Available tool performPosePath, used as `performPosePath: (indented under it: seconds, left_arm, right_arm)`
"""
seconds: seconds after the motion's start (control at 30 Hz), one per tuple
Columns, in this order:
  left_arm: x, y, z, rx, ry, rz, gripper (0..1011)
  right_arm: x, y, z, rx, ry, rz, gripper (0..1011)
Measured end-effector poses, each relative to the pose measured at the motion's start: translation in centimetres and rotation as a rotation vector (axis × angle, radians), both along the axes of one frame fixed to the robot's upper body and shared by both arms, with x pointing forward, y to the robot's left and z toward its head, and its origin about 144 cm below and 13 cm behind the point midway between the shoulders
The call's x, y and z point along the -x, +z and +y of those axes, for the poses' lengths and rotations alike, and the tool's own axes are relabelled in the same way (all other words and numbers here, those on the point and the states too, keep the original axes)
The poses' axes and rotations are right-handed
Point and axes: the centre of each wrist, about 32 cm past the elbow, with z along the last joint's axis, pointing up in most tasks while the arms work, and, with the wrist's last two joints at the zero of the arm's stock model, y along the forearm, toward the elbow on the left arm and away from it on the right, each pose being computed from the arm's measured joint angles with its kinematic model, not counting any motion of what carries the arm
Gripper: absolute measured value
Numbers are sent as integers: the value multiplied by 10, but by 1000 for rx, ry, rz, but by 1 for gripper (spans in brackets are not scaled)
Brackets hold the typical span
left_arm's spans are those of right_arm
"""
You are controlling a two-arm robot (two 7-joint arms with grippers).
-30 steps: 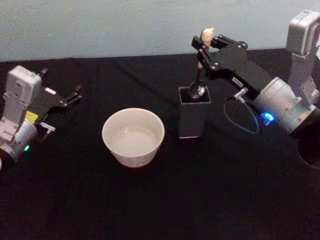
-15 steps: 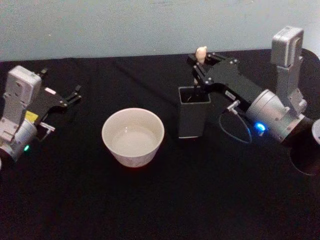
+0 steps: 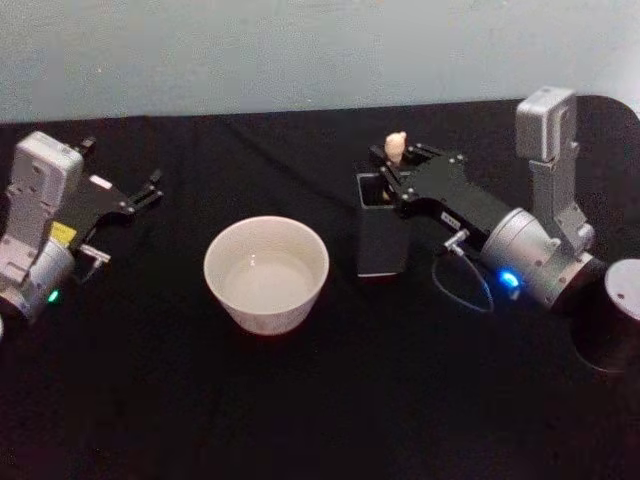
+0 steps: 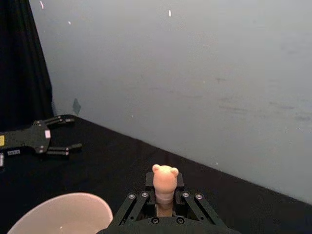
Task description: Pick up the stirring spoon with one hand, stir inside the cup, then place it back in its original position.
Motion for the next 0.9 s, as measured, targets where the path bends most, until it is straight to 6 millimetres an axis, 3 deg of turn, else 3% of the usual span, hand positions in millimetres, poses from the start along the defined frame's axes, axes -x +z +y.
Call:
performPosePath:
  seconds: [0.9]
  left_arm:
    - [0,0,0,0,0,0,1001]
  right_arm:
    - [-1,-12,5,47,-25,34,216]
